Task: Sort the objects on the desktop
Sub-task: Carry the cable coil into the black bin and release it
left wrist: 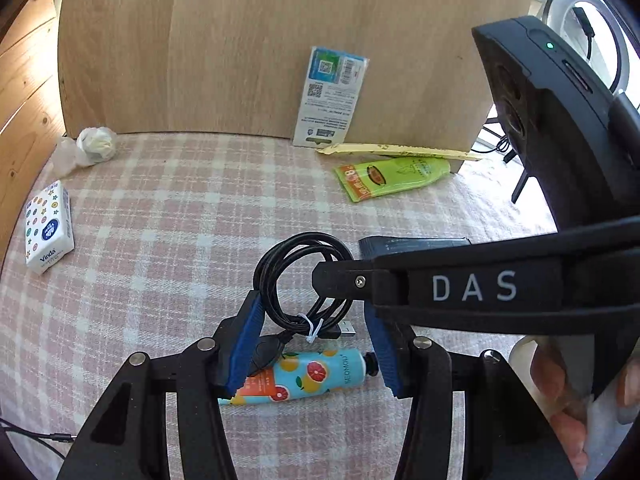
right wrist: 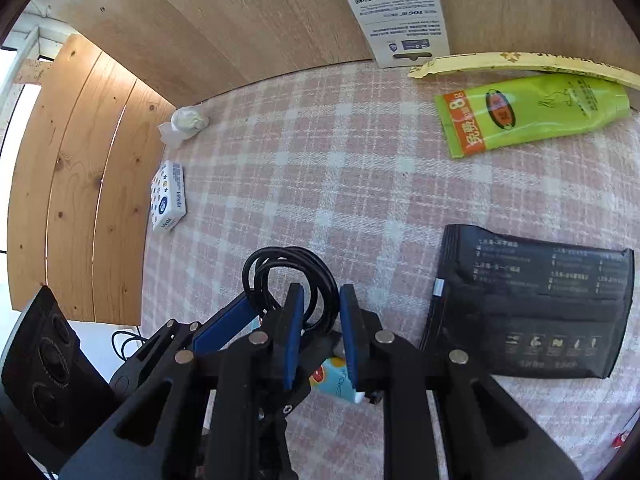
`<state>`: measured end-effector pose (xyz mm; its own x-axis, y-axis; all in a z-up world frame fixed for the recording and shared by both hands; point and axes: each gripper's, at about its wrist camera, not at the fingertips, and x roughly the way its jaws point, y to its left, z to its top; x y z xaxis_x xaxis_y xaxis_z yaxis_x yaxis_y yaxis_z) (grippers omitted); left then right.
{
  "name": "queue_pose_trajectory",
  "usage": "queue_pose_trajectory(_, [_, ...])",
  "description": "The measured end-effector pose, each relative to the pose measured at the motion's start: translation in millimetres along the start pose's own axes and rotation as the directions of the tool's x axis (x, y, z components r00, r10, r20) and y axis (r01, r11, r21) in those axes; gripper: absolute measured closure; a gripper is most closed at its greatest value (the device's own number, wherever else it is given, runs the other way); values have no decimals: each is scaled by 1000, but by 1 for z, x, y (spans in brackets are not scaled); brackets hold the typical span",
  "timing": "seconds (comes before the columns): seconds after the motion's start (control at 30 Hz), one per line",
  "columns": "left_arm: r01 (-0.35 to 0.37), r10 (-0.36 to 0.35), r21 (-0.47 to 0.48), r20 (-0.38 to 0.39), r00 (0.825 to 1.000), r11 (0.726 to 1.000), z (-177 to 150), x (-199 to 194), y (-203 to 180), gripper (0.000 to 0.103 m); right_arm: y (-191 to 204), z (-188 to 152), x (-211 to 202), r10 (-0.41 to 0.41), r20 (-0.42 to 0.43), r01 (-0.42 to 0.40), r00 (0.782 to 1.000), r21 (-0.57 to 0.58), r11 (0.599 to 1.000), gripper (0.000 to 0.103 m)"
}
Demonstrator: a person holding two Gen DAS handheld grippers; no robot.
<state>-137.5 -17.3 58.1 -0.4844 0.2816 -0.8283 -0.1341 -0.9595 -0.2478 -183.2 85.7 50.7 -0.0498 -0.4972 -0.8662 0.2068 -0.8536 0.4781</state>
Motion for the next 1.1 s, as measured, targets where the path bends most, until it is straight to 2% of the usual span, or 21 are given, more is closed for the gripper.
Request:
queue_pose_trajectory(0.1, [39, -40, 7, 17, 999, 999, 4, -9, -19, 55, -7, -3, -20, -7, 39, 6, 999, 15, 1000, 84])
queue_pose_trajectory(0.23, [74, -77, 82, 33, 996, 994, 6, -24, -56, 54, -28, -15, -57, 11, 99, -16, 995, 48, 999, 84])
queue_pose_trajectory(0.37, [134, -141, 168, 28, 990, 977, 8, -31, -107, 54, -57, -32, -101, 17, 162, -34, 987, 98, 995, 84])
queue_pose_trajectory(0.47, [181, -190, 215, 18, 982, 960, 8, -31, -152, 53, -87, -52, -137, -9, 221, -24, 975, 146, 989, 84])
queue_pose_trajectory(0.53, [223, -231, 258, 1, 973, 940, 6, -29, -186, 53, -112, -68, -163, -31, 254, -17, 967, 185, 983, 84])
queue_pose_trajectory(0.57, [231, -240, 254, 5, 971, 939, 4, -27, -203, 53, -124, -75, -174, -40, 267, -16, 963, 205, 979, 84])
queue_pose_trajectory(0.83, [380, -363, 379, -118, 924, 844, -25, -11, -326, 53, -220, -150, -257, -153, 341, 13, 928, 380, 925, 84])
queue_pose_trajectory(0.93, [417, -375, 398, -183, 909, 817, -38, -3, -355, 55, -245, -176, -272, -198, 335, 39, 921, 427, 903, 84])
queue_pose_trajectory(1.03, [406, -339, 432, -226, 913, 805, -50, 2, -373, 55, -269, -197, -282, -214, 315, 44, 925, 470, 881, 84])
queue_pose_trajectory(1.1, [391, -323, 448, -225, 919, 804, -55, 2, -375, 55, -284, -211, -294, -250, 330, 51, 910, 509, 859, 84])
